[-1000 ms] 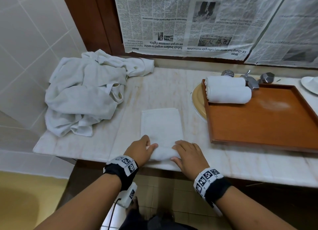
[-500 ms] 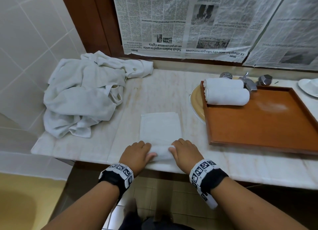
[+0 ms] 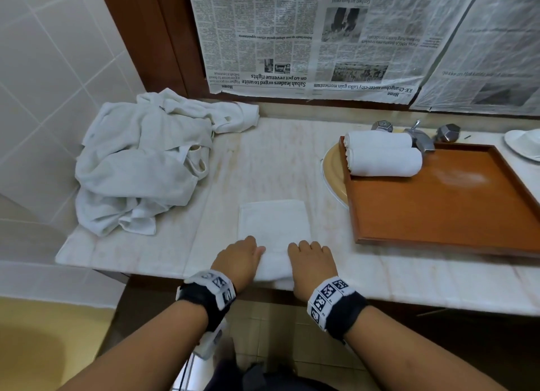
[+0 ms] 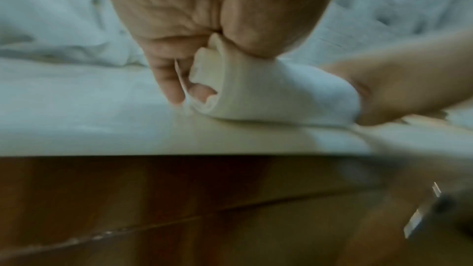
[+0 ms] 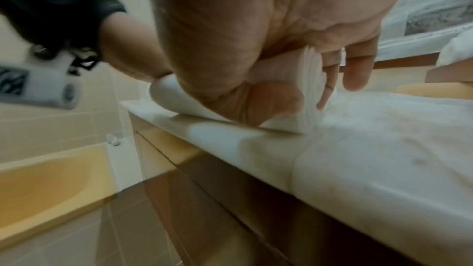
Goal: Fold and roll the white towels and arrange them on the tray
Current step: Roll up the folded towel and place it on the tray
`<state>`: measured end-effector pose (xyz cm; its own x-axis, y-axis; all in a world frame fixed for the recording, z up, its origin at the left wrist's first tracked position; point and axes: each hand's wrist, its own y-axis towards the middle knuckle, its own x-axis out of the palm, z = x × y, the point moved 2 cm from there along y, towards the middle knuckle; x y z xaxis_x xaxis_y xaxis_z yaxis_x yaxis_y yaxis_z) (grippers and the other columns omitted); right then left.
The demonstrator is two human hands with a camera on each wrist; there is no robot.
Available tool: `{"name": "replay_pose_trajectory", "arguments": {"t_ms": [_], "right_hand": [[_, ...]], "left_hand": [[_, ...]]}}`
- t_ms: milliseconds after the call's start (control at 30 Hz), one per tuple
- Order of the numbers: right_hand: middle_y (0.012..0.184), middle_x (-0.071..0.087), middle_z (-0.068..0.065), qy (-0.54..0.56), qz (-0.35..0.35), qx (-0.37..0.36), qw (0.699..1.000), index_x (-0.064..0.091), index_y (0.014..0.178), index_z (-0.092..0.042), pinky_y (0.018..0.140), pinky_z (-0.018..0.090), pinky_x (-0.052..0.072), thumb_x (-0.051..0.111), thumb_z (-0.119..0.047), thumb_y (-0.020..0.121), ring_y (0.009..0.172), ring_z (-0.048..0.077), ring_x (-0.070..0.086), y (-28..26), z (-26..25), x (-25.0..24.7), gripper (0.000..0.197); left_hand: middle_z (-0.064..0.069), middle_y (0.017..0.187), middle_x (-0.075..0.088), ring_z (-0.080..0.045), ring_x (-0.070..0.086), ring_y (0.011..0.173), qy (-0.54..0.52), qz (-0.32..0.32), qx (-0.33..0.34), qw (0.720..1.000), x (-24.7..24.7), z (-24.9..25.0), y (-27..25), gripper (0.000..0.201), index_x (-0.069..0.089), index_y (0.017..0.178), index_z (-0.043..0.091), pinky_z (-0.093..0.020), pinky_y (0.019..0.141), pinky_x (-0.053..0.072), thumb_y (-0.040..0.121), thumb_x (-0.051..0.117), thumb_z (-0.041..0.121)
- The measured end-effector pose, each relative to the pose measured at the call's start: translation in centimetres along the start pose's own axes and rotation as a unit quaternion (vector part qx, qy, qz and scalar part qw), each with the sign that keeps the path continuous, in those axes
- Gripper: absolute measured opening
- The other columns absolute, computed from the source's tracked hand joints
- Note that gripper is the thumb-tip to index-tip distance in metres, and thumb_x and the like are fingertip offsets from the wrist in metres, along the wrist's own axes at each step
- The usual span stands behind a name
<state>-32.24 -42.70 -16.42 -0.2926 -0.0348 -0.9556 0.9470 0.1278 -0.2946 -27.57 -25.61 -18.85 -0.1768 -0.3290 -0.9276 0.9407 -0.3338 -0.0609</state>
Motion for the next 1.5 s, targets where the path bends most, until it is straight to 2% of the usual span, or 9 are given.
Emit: {"name": "replay_pose_trajectory", "arguments": {"t_ms": [167, 333, 500, 567, 733, 900, 1200, 1400, 1500], "right_hand": [[0.118, 0.057, 0.003, -0.029, -0.043, 0.017, 0.999, 0.046, 0.123, -0.02, 0.1, 0.04, 0.035, 0.067, -0.043, 0.08, 0.111, 0.026, 0.053, 1.5, -0.2, -0.9, 0.052], [0.125, 0.044, 0.009, -0.078, -0.024, 0.019, 0.997, 0.041, 0.129, -0.012, 0.104, 0.044, 0.03, 0.065, -0.032, 0.083, 0.117, 0.03, 0.044, 0.4, -1.5, -0.7, 0.056], [0.091, 0.057, 0.009, -0.023, 0.059, 0.01, 0.998, 0.064, 0.103, -0.013, 0.069, 0.041, 0.049, 0.088, -0.013, 0.045, 0.078, 0.028, 0.058, -1.6, -2.5, 0.8, 0.063], [0.096, 0.056, 0.007, 0.005, 0.039, 0.003, 0.999, 0.06, 0.107, -0.016, 0.074, 0.04, 0.047, 0.086, -0.012, 0.052, 0.084, 0.028, 0.059, -1.5, -2.1, 0.9, 0.061], [0.121, 0.051, 0.002, 0.017, 0.027, -0.004, 0.999, 0.045, 0.124, -0.02, 0.094, 0.04, 0.038, 0.07, -0.046, 0.079, 0.111, 0.025, 0.051, 0.0, -0.4, 0.1, 0.058], [0.12, 0.053, 0.002, 0.008, 0.013, 0.007, 1.0, 0.047, 0.123, -0.021, 0.095, 0.04, 0.035, 0.071, -0.047, 0.077, 0.11, 0.024, 0.051, 0.1, -0.5, -0.1, 0.058], [0.125, 0.047, 0.006, -0.01, 0.045, 0.029, 0.999, 0.04, 0.13, -0.02, 0.099, 0.04, 0.035, 0.064, -0.018, 0.086, 0.116, 0.027, 0.045, -2.2, -1.3, 0.6, 0.05], [0.119, 0.054, 0.001, 0.006, -0.033, 0.014, 0.999, 0.045, 0.125, -0.024, 0.099, 0.042, 0.034, 0.071, -0.053, 0.077, 0.114, 0.025, 0.05, 0.2, 0.0, -0.9, 0.062], [0.123, 0.049, 0.004, -0.01, -0.021, 0.018, 1.0, 0.044, 0.125, -0.022, 0.099, 0.042, 0.033, 0.072, -0.046, 0.075, 0.114, 0.026, 0.045, -0.1, -0.3, -0.7, 0.062]], "left_hand": [[-0.011, 0.112, 0.057, -0.027, 0.055, 0.088, 0.177, 0.066, 0.203, 0.961, 2.6, 0.0, -3.0, 0.057, 0.054, 0.115, 0.014, -0.037, 0.073, 0.05, 0.084, 0.048, 0.062], [-0.006, 0.087, 0.059, -0.026, 0.057, 0.07, 0.144, 0.042, 0.187, 0.971, 2.1, -1.4, -1.6, 0.064, 0.059, 0.104, 0.017, -0.034, 0.052, 0.05, 0.081, 0.036, 0.072], [-0.004, 0.102, 0.057, -0.02, 0.046, 0.088, 0.018, -0.094, 0.143, 0.985, 0.3, -2.1, 0.2, 0.099, 0.062, 0.112, 0.021, -0.033, 0.078, 0.038, 0.066, 0.017, 0.095], [-0.002, 0.102, 0.058, -0.019, 0.048, 0.09, -0.004, -0.129, 0.136, 0.982, -0.4, -1.4, 0.5, 0.099, 0.062, 0.107, 0.021, -0.032, 0.079, 0.037, 0.062, 0.018, 0.098], [-0.009, 0.102, 0.062, -0.027, 0.059, 0.083, 0.179, 0.033, 0.218, 0.959, 1.3, 0.5, -1.8, 0.068, 0.063, 0.108, 0.013, -0.037, 0.069, 0.05, 0.081, 0.044, 0.073], [-0.006, 0.081, 0.058, -0.024, 0.055, 0.066, 0.201, 0.07, 0.191, 0.958, 2.4, 1.3, -2.5, 0.075, 0.055, 0.097, 0.013, -0.034, 0.054, 0.045, 0.056, 0.078, 0.071], [-0.001, 0.113, 0.062, -0.019, 0.058, 0.098, 0.022, -0.19, 0.085, 0.978, -1.0, 1.0, -0.1, 0.072, 0.053, 0.118, 0.017, -0.031, 0.079, 0.042, 0.077, 0.057, 0.077], [-0.009, 0.104, 0.061, -0.027, 0.059, 0.085, 0.219, 0.047, 0.189, 0.956, 2.0, 1.6, -3.6, 0.095, 0.052, 0.125, 0.008, -0.04, 0.074, 0.052, 0.059, 0.072, 0.073], [-0.006, 0.088, 0.061, -0.025, 0.06, 0.072, 0.182, 0.033, 0.149, 0.972, 2.0, 1.6, -3.6, 0.088, 0.053, 0.113, 0.01, -0.036, 0.059, 0.05, 0.052, 0.082, 0.068]]}}
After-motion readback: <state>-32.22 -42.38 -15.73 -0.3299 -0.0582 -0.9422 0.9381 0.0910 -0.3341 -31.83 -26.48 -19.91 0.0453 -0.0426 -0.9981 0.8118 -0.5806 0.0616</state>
